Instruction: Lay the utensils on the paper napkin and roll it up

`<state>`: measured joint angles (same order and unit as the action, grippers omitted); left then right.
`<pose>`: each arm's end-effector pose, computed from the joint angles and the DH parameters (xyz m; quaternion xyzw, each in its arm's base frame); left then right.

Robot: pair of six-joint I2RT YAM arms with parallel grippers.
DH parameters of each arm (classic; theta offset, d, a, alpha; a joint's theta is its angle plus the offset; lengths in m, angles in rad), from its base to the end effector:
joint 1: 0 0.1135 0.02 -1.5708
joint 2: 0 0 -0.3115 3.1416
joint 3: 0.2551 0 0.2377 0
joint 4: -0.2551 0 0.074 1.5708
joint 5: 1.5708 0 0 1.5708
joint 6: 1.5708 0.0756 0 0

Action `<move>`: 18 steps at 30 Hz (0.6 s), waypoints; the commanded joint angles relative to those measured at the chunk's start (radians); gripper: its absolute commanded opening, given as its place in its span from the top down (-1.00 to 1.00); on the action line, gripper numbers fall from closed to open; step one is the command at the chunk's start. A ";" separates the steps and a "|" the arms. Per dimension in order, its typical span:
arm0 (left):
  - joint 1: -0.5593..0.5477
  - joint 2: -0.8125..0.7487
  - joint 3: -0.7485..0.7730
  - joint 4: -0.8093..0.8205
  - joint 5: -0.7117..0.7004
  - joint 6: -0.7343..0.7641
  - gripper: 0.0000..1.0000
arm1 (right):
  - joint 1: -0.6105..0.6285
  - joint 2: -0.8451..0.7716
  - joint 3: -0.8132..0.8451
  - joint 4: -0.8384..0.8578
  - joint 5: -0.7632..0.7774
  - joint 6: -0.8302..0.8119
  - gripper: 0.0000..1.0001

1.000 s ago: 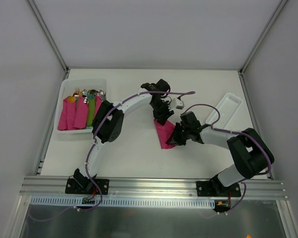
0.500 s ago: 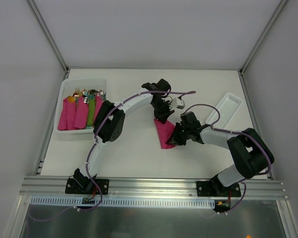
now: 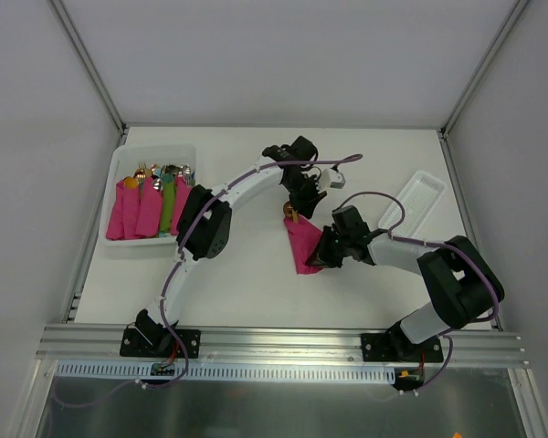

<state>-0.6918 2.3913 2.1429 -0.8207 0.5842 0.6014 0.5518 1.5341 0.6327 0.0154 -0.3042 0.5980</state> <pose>0.3981 -0.3839 0.2073 0.6160 0.6973 -0.2894 0.2249 0.2357 0.1717 0.1685 -0.0293 0.9320 0.3002 0.2009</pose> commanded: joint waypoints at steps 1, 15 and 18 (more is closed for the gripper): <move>0.014 0.023 0.048 -0.011 0.025 -0.015 1.00 | 0.005 0.034 -0.059 -0.132 0.068 -0.049 0.83; 0.064 -0.099 -0.106 -0.026 0.083 0.126 0.10 | 0.007 0.047 -0.047 -0.132 0.065 -0.050 0.84; 0.066 -0.124 -0.152 -0.040 0.097 0.188 -0.03 | 0.005 0.046 -0.047 -0.134 0.065 -0.050 0.84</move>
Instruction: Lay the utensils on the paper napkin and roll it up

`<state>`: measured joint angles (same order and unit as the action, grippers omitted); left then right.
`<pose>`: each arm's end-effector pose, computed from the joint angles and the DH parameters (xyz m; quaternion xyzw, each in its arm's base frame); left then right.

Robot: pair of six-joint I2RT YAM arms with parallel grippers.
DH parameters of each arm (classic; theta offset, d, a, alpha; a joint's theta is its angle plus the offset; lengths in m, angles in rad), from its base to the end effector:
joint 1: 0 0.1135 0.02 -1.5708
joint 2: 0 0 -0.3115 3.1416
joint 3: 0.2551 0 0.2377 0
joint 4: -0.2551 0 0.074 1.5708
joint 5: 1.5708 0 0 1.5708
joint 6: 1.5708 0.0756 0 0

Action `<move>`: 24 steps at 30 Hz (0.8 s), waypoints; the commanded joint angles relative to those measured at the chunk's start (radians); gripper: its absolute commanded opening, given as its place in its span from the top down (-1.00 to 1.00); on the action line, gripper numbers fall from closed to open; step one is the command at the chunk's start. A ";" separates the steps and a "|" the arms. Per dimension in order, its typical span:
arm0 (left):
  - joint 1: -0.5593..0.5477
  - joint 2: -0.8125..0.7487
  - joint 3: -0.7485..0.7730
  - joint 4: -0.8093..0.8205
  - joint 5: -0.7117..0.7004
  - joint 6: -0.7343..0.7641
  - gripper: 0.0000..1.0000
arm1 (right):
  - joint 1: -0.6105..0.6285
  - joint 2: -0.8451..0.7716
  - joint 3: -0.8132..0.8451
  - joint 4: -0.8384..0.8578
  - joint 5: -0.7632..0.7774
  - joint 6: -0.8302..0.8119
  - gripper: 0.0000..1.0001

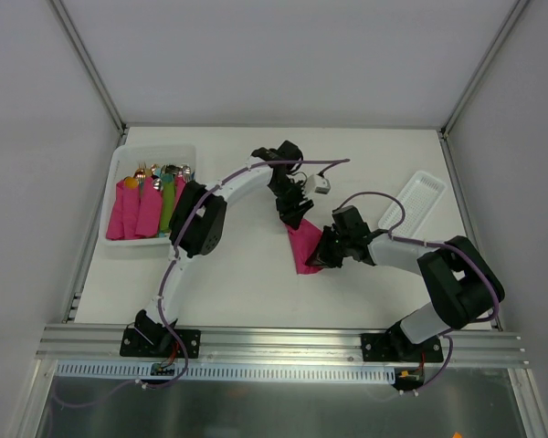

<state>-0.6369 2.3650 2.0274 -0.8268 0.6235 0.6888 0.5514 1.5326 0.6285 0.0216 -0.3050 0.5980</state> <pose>0.4019 -0.3522 0.1879 0.6224 0.6967 -0.2953 0.1998 0.2354 0.1714 0.1683 -0.0296 0.9314 0.3013 0.2022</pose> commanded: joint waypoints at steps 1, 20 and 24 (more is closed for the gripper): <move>0.011 -0.101 -0.041 -0.040 0.056 0.110 -0.04 | 0.005 0.047 -0.044 -0.140 0.066 -0.050 0.84; 0.014 -0.055 0.024 -0.063 0.091 0.110 0.94 | 0.005 0.041 -0.041 -0.153 0.069 -0.060 0.85; 0.016 -0.046 0.051 -0.063 0.099 0.103 1.00 | 0.005 0.041 -0.041 -0.155 0.070 -0.060 0.85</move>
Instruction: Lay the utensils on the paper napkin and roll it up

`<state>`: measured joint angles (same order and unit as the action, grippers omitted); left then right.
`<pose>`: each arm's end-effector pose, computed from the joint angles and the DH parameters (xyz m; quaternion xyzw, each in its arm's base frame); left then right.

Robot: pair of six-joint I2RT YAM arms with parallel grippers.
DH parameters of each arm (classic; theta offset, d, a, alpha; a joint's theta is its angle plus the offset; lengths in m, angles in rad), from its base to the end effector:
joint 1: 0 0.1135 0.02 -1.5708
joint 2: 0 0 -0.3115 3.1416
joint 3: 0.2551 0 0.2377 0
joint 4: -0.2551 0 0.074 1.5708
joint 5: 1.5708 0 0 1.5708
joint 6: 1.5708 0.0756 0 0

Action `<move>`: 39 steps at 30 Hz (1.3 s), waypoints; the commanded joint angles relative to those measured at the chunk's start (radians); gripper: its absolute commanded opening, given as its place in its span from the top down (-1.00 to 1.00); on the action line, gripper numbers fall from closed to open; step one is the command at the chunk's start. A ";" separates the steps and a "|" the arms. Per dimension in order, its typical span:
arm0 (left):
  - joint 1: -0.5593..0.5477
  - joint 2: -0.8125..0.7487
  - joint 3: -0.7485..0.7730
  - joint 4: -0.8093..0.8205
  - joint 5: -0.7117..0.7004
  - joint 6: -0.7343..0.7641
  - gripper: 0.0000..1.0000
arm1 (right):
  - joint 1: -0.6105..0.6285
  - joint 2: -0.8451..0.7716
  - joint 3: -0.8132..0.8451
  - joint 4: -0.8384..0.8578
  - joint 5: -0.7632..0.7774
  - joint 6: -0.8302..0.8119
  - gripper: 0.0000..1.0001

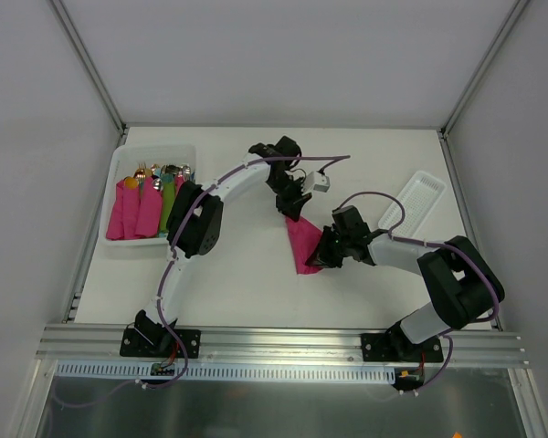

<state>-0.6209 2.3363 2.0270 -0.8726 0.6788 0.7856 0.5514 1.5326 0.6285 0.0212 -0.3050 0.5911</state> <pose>0.3982 -0.3432 0.2023 0.6474 0.6641 -0.3106 0.2085 0.2353 0.1714 0.1682 -0.0327 0.9313 0.3005 0.2031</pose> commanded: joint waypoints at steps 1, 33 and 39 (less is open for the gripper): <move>0.000 -0.017 0.056 -0.017 0.044 0.004 1.00 | 0.005 0.040 -0.041 -0.155 0.070 -0.053 0.85; 0.030 -0.149 -0.092 0.105 0.234 -0.544 0.49 | 0.005 0.003 -0.056 -0.155 0.089 -0.028 0.88; 0.006 -0.140 -0.198 0.247 0.160 -0.696 0.65 | 0.005 -0.008 -0.062 -0.155 0.093 -0.019 0.88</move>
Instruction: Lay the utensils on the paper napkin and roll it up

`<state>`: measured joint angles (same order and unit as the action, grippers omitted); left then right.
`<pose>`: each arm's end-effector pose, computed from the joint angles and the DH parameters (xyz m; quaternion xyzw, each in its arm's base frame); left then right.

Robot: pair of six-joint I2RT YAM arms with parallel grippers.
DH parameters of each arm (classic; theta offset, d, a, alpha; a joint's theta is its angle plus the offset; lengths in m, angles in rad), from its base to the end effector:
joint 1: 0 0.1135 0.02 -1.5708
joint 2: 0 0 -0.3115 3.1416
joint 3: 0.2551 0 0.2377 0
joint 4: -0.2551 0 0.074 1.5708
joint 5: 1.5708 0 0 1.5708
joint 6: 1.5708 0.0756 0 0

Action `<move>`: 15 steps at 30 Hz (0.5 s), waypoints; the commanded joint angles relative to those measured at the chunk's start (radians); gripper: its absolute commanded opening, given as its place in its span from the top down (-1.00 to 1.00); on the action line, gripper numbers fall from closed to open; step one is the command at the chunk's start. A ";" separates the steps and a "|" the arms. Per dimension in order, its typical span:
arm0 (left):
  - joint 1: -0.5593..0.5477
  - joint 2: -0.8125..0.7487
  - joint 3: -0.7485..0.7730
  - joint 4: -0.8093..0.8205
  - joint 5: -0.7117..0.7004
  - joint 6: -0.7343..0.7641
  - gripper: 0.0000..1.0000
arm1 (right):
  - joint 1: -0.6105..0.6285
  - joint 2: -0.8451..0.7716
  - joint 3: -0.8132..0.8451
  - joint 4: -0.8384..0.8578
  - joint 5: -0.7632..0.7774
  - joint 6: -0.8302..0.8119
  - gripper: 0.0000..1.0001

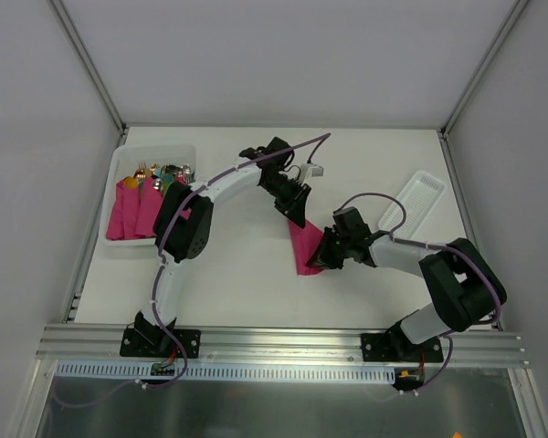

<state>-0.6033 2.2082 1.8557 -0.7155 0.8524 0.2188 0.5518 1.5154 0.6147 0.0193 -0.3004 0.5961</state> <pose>0.3807 -0.3315 0.2323 0.4467 0.7674 -0.4363 0.1458 0.2315 0.1688 0.1687 -0.0299 0.9315 0.2997 0.2041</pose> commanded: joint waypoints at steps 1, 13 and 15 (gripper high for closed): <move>-0.015 -0.007 -0.036 0.108 -0.022 -0.145 0.65 | 0.007 0.008 -0.049 -0.153 0.089 -0.022 0.88; -0.033 0.108 -0.023 0.229 -0.124 -0.306 0.78 | 0.005 0.000 -0.050 -0.153 0.087 -0.025 0.88; -0.039 0.127 -0.018 0.235 -0.142 -0.312 0.81 | 0.005 -0.001 -0.050 -0.153 0.089 -0.024 0.88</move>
<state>-0.6292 2.3074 1.8046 -0.5045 0.7448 -0.0444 0.5518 1.5063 0.6083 0.0143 -0.2989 0.5999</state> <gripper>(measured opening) 0.101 0.060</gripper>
